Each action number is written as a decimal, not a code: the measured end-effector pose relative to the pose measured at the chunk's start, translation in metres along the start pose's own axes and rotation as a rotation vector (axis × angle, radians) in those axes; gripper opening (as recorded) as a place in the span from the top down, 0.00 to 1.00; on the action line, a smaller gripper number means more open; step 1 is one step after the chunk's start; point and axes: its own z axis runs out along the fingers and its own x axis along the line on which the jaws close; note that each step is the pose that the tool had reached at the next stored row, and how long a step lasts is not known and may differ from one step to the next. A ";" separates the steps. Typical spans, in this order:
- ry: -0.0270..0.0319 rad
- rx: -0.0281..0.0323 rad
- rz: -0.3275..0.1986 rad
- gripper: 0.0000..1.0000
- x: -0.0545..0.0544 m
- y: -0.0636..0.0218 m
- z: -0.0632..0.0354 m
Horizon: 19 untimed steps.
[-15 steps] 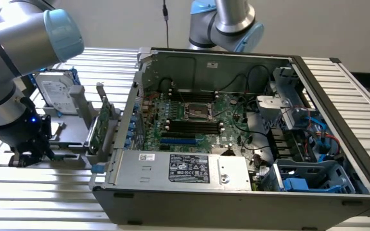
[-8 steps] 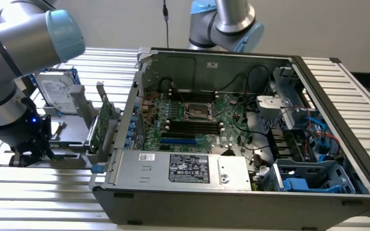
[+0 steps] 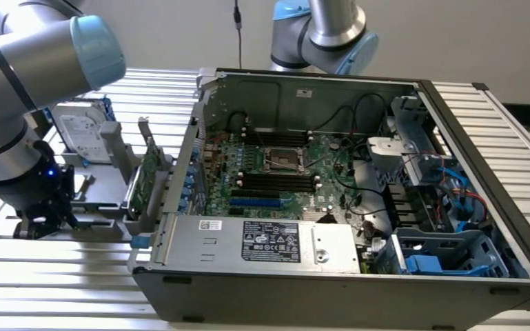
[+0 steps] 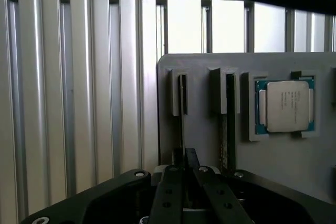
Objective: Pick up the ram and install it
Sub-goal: 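Pick up the ram and move it above insertion slot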
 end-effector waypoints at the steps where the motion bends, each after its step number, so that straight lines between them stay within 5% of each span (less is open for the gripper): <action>1: 0.0002 -0.0018 0.003 0.86 0.000 -0.0003 0.0000; 19: 0.0000 -0.0073 0.027 0.86 0.000 -0.0006 -0.0038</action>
